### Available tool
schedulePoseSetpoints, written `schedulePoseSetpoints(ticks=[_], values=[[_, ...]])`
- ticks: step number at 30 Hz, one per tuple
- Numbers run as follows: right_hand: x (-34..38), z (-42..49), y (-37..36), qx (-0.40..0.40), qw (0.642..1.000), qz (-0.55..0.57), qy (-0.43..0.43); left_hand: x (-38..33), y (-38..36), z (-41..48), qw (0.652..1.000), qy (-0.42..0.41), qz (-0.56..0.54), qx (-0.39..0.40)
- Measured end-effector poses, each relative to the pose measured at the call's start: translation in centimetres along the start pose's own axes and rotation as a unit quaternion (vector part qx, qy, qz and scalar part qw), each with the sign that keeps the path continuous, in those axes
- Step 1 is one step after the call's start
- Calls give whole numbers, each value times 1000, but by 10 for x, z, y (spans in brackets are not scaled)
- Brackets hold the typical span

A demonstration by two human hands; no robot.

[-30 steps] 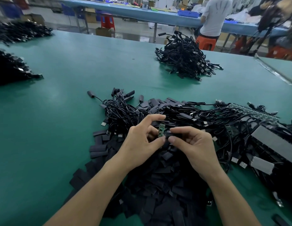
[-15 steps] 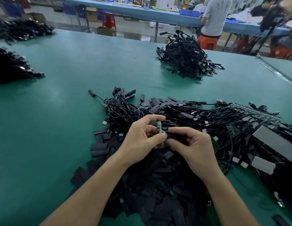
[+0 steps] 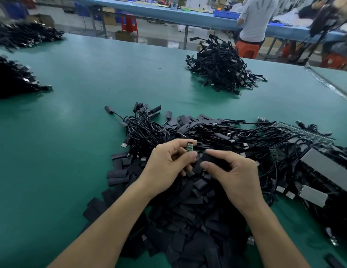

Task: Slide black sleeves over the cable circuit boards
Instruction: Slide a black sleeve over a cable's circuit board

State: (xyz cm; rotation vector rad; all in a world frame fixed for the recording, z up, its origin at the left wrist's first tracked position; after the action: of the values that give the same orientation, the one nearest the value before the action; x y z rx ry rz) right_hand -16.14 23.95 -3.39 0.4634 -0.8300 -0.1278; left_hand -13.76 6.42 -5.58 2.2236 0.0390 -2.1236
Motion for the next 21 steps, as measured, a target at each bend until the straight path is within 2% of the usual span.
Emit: schedulePoseSetpoints(ticks=[6, 12, 17, 21], values=[[7, 0, -7, 31, 998, 6, 49, -2, -3, -3, 1000, -3, 16, 26], [6, 0, -7, 35, 999, -17, 38, -2, -2, -2, 1000, 1, 20, 13], [-4, 2, 10, 32, 989, -143, -35, -2, 2, -3, 994, -25, 97, -42], [-14, 0, 31, 47, 954, -272, -119, -1, 1, -4, 982, -43, 176, -52]])
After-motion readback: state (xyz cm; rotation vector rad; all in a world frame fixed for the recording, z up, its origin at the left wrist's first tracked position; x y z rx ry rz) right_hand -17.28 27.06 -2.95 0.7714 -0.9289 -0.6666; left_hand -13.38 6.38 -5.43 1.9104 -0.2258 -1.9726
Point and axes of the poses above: each hand's wrist, its own z-axis towards the middle knuckle, its own y-axis out of the back of the hand, x = y × z, the point moved 4 cm from there along z, towards the middle knuckle, and after that the axes turned 14 degrees about y, right-handed, at the moved point
